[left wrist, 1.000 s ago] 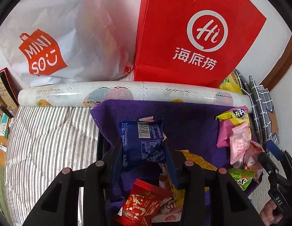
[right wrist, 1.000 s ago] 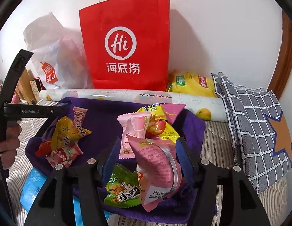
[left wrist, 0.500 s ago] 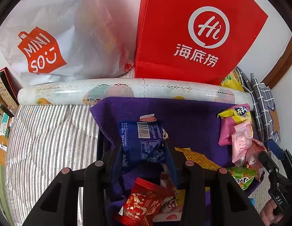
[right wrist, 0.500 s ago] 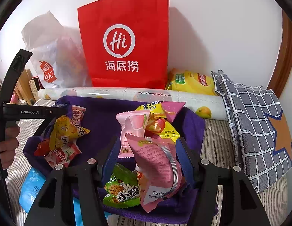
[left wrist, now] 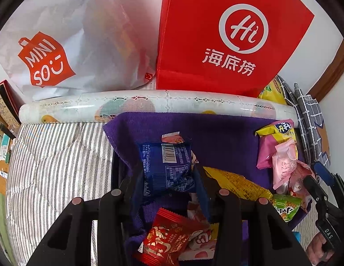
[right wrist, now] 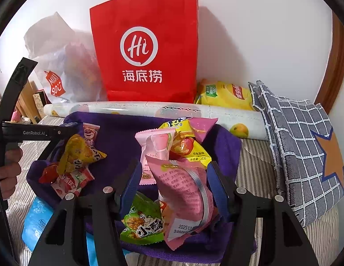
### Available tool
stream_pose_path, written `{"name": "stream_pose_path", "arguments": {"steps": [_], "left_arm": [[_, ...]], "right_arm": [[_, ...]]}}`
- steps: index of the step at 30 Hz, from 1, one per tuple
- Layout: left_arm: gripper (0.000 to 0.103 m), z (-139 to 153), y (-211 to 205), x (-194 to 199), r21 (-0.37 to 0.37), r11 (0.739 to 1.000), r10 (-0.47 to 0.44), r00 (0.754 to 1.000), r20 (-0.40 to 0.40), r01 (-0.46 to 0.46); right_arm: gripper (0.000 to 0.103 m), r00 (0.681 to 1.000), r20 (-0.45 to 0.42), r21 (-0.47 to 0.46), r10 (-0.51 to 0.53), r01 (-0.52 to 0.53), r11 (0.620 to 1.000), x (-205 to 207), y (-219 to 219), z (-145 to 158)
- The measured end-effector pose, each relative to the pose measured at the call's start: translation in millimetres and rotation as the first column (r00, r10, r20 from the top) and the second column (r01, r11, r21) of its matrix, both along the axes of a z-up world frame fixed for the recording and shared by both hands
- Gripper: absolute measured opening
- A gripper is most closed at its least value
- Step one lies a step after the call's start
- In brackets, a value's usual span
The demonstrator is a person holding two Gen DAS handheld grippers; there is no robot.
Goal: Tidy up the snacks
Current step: 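Lower both snacks onto the towel and open both grippers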
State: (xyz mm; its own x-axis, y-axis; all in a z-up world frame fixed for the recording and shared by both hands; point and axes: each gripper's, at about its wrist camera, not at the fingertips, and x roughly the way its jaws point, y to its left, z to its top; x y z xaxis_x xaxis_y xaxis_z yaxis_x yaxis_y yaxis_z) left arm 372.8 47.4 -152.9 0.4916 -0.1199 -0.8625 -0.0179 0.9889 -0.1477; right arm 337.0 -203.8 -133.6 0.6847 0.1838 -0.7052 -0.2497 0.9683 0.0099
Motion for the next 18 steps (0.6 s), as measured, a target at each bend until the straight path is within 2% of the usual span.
{"name": "stream_pose_path", "arguments": {"steps": [18], "left_arm": [[0.043,2.7,0.7,-0.7,-0.006,1.000,-0.008,1.000,0.003,0.008]], "right_arm": [[0.061,1.000,0.000,-0.001,-0.001,0.001,1.000,-0.2,0.4,-0.8]]}}
